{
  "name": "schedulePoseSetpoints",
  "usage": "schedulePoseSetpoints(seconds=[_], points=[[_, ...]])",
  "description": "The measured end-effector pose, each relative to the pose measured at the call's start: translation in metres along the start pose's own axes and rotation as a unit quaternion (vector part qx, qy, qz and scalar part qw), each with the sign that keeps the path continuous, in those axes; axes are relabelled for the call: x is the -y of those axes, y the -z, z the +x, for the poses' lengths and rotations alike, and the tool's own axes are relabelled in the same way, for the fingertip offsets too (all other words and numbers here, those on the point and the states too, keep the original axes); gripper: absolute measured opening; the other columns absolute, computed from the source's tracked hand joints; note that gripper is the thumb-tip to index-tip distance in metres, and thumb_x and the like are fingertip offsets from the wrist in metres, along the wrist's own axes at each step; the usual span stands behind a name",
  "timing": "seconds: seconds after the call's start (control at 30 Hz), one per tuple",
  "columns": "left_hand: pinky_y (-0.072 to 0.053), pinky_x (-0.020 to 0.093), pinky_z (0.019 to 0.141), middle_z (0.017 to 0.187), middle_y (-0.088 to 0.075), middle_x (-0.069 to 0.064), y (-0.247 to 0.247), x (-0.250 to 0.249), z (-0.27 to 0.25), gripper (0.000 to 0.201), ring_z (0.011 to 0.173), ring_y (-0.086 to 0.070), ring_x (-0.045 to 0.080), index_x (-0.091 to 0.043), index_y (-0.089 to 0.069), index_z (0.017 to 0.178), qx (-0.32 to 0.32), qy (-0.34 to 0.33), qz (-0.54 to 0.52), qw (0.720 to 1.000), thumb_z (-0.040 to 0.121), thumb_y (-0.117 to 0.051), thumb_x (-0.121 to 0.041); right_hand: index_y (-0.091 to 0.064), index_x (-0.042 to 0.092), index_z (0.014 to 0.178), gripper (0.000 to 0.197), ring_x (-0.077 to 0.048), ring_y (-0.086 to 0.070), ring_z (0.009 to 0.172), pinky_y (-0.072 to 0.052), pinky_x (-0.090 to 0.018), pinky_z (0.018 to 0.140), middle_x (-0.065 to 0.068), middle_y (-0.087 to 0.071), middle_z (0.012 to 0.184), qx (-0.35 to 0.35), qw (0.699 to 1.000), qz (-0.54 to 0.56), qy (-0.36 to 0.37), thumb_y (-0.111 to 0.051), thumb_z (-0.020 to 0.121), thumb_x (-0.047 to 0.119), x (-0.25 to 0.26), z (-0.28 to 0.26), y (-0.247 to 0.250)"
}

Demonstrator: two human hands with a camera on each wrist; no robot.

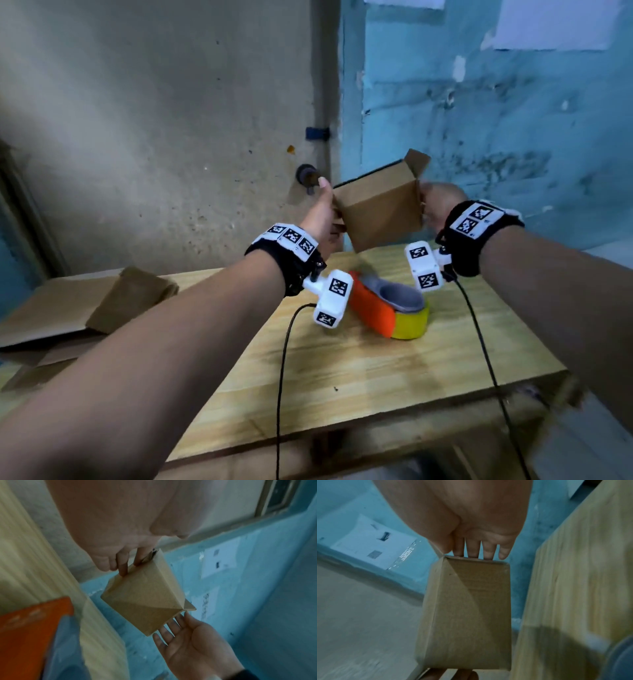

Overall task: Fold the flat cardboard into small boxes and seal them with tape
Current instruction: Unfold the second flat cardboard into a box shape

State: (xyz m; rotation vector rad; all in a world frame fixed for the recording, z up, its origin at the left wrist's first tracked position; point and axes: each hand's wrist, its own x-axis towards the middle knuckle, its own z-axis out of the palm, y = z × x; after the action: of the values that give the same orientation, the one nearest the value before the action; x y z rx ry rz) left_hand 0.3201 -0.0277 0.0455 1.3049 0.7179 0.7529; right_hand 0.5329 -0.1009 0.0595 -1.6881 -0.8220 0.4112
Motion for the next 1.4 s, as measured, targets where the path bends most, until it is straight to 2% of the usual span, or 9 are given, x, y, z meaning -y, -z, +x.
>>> schedulePoseSetpoints(seconds=[0.13,0.3,0.4,0.5,0.67,0.87,1.13,1.3,1.4], points=[[-0.022,0.044,0.121,0.156,-0.036,0.028,-0.056,0.024,0.011,0.114,0.146,-0.035,0.039,-0.002,-0.033,0.154,0.074,0.082,0.065,0.992,0.084,-0.015,-0.089,-0.069,0.023,0.110,0.064,-0.027,-0.067,0.107,-0.051,-0.050,0.106,-0.001,-0.069,0.111,-0.033,0.993,0.086,-0.080,-0.045,0.088,0.078,-0.066,0.026,0.047],[-0.045,0.038,0.104,0.157,-0.035,0.026,-0.090,0.045,0.024,0.122,0.135,-0.050,0.040,-0.005,-0.027,0.157,0.140,0.148,0.191,0.960,0.077,-0.011,-0.095,-0.051,0.014,0.151,0.123,-0.030,-0.053,0.138,-0.039,-0.048,0.117,-0.008,-0.057,0.150,0.010,0.969,0.133,-0.208,-0.046,0.065,0.102,-0.108,-0.002,0.053],[-0.061,0.035,0.081,0.153,-0.042,0.025,-0.094,0.050,0.032,0.121,0.104,-0.069,0.034,-0.005,-0.029,0.156,0.108,0.133,0.195,0.966,0.077,-0.014,-0.095,-0.027,0.021,0.165,0.114,-0.034,-0.028,0.156,-0.023,-0.053,0.123,-0.010,-0.029,0.170,-0.003,0.966,0.123,-0.226,-0.038,0.080,0.095,-0.109,-0.016,0.051],[-0.033,0.052,0.118,0.158,-0.032,0.029,-0.089,0.046,0.034,0.113,0.143,-0.039,0.043,-0.003,-0.018,0.159,0.056,0.125,0.154,0.979,0.085,-0.020,-0.089,-0.012,0.018,0.167,0.107,-0.038,-0.014,0.159,-0.019,-0.058,0.126,-0.013,-0.010,0.174,-0.034,0.971,0.108,-0.212,-0.033,0.089,0.089,-0.095,-0.020,0.053],[-0.028,0.055,0.115,0.165,-0.019,0.024,-0.062,0.021,0.015,0.118,0.149,-0.026,0.043,-0.015,-0.012,0.163,0.027,0.139,0.041,0.989,0.077,-0.035,-0.094,-0.028,0.006,0.163,0.071,-0.038,-0.029,0.154,-0.025,-0.047,0.126,-0.020,-0.029,0.168,-0.103,0.983,-0.029,-0.147,-0.020,0.111,0.055,-0.048,-0.020,0.060],[-0.019,0.059,0.120,0.162,-0.028,0.023,-0.006,-0.024,-0.019,0.133,0.148,-0.029,0.041,-0.013,-0.016,0.161,0.014,0.092,-0.018,0.996,0.064,-0.046,-0.098,-0.018,0.002,0.164,0.090,-0.030,-0.021,0.159,-0.014,-0.036,0.125,-0.017,-0.019,0.171,-0.184,0.969,-0.037,-0.158,-0.025,0.105,0.069,0.041,-0.060,0.023],[-0.037,0.046,0.100,0.122,-0.055,0.020,0.115,-0.027,-0.060,0.105,0.121,-0.050,0.033,-0.004,-0.036,0.151,-0.063,0.034,0.005,0.997,0.085,-0.037,-0.086,-0.043,0.000,0.154,0.095,-0.033,-0.044,0.147,-0.028,-0.039,0.124,-0.019,-0.041,0.162,-0.062,0.990,-0.006,-0.125,-0.022,0.100,0.075,0.086,-0.089,-0.120],[-0.036,0.043,0.097,0.154,-0.042,0.020,0.184,0.015,-0.097,0.095,0.135,-0.044,0.033,-0.021,-0.042,0.152,-0.101,0.051,-0.022,0.993,0.086,-0.027,-0.087,-0.037,0.007,0.158,0.077,-0.034,-0.041,0.148,-0.035,-0.046,0.121,-0.017,-0.038,0.164,0.094,0.991,0.043,-0.084,-0.018,0.105,0.060,0.051,-0.118,-0.227],[-0.031,0.046,0.107,0.157,-0.039,0.020,0.209,0.040,-0.119,0.092,0.145,-0.036,0.033,-0.018,-0.041,0.153,-0.113,0.055,-0.053,0.991,0.089,-0.029,-0.084,-0.040,0.005,0.155,0.112,-0.042,-0.046,0.143,-0.036,-0.054,0.119,-0.020,-0.042,0.161,0.113,0.976,0.062,-0.177,-0.018,0.083,0.087,0.024,-0.146,-0.272]])
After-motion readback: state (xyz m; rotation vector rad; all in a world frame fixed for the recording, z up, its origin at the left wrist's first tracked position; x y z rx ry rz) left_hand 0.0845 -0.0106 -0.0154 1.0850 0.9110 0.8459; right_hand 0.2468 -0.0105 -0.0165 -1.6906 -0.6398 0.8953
